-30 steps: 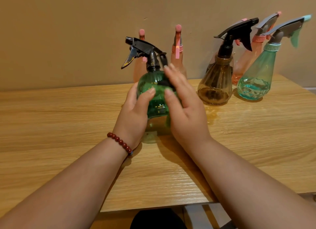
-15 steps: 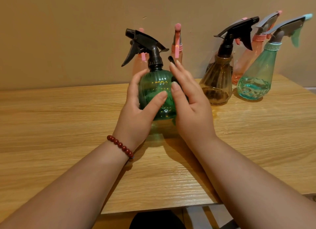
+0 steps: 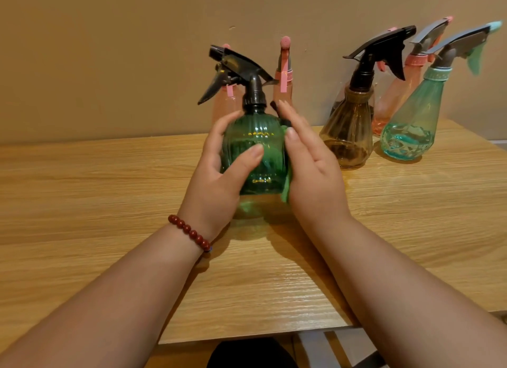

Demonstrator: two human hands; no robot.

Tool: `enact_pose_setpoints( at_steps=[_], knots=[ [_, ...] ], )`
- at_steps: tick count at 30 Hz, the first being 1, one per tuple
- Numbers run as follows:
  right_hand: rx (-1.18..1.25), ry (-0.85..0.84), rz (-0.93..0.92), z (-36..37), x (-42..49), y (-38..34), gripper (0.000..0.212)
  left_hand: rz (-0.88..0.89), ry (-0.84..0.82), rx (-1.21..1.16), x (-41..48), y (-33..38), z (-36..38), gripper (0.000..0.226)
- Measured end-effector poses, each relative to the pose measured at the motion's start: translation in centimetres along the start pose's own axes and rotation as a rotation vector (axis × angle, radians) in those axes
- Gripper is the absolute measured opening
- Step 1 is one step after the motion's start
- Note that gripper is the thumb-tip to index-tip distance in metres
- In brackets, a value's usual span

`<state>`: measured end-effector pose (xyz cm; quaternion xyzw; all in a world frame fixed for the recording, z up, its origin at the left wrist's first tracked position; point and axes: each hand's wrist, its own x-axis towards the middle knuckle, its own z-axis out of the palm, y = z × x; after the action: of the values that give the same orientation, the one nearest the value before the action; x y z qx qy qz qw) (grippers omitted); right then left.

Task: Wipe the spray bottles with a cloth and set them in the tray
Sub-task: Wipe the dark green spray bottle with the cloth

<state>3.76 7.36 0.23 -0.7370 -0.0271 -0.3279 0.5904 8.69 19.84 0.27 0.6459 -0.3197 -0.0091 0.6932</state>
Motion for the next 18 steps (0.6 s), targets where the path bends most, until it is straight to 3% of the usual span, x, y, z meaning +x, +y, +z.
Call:
enact_pose_setpoints(
  at_steps=[3, 8, 18],
  knots=[
    [0.166, 0.012, 0.178, -0.93, 0.43, 0.27, 0.040, 0.008, -0.030, 0.083, -0.20, 0.20, 0.35, 0.055],
    [-0.142, -0.026, -0.044, -0.16, -0.22, -0.31, 0.041, 0.014, 0.012, 0.294, -0.20, 0.05, 0.15, 0.060],
    [0.111, 0.116, 0.278, -0.75, 0.58, -0.11, 0.036, 0.046, 0.014, 0.309, -0.56, 0.14, 0.37, 0.063]
  ],
)
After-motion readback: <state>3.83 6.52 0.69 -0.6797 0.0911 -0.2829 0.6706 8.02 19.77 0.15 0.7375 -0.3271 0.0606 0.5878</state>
